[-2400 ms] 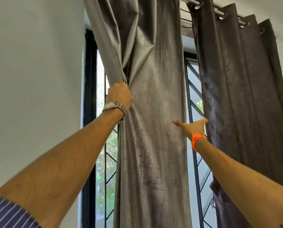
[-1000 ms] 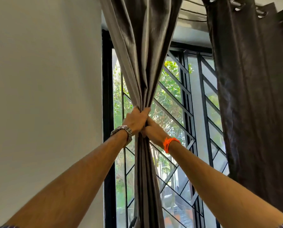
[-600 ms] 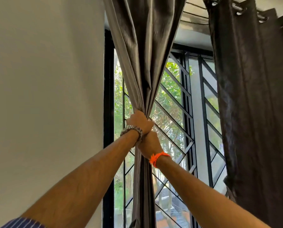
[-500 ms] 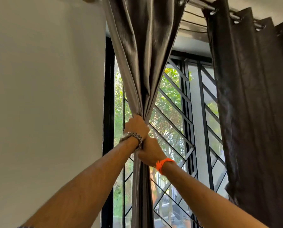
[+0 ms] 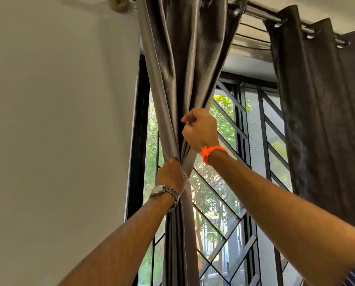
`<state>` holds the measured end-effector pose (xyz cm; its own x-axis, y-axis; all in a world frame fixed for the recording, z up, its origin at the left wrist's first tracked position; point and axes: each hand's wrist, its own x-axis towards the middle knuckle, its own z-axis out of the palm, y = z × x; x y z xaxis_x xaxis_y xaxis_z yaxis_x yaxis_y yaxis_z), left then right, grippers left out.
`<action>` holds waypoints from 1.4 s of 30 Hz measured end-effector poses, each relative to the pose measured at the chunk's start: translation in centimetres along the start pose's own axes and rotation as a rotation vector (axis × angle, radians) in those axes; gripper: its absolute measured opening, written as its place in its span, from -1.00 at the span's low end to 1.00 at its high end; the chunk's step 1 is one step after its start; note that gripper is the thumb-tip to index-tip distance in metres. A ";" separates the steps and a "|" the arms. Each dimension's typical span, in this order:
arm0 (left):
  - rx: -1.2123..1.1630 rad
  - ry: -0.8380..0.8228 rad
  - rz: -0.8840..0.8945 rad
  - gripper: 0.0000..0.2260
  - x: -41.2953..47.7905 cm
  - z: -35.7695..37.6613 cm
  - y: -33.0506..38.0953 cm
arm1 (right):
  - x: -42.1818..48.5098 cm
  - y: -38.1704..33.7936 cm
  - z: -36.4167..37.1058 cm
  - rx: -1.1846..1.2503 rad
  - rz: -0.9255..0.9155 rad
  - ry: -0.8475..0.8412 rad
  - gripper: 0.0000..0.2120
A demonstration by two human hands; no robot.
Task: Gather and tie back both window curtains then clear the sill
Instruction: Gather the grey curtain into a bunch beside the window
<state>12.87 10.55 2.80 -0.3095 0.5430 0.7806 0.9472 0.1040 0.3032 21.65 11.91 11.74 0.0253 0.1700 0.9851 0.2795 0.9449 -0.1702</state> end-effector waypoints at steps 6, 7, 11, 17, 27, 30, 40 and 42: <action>-0.026 0.003 0.058 -0.65 -0.2 0.1 -0.6 | 5.9 -1.4 3.6 -0.048 -0.072 0.025 -0.77; -0.033 0.009 0.065 -0.68 -0.2 0.2 -0.6 | 6.7 -1.9 4.0 -0.048 -0.041 0.034 -0.75; -0.043 0.002 0.069 -0.73 0.2 0.5 -1.1 | 9.3 -2.9 6.1 0.022 0.217 0.052 -0.46; -0.062 0.018 0.094 -0.78 1.2 0.9 -2.6 | 9.5 -4.6 8.6 -0.188 0.143 0.175 -0.64; -0.104 -0.028 0.195 -0.77 1.9 0.8 -4.0 | 14.2 -3.5 6.1 -0.101 0.348 0.310 -0.50; -0.138 -0.030 0.185 -0.77 2.1 0.6 -4.1 | 14.1 -3.9 6.8 -0.033 0.325 0.241 -0.57; -0.149 0.044 0.207 -0.84 2.5 -4.1 -5.0 | 14.5 -9.2 8.1 -0.043 0.149 0.164 -0.65; -0.133 0.074 0.215 -0.83 2.9 -5.1 -5.3 | 15.0 -10.4 8.6 -0.066 0.118 0.158 -0.65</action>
<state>6.54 7.34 6.24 -0.1120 0.4781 0.8712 0.9742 -0.1201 0.1912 10.88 7.00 28.14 0.2101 0.2276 0.9508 0.3282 0.8997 -0.2878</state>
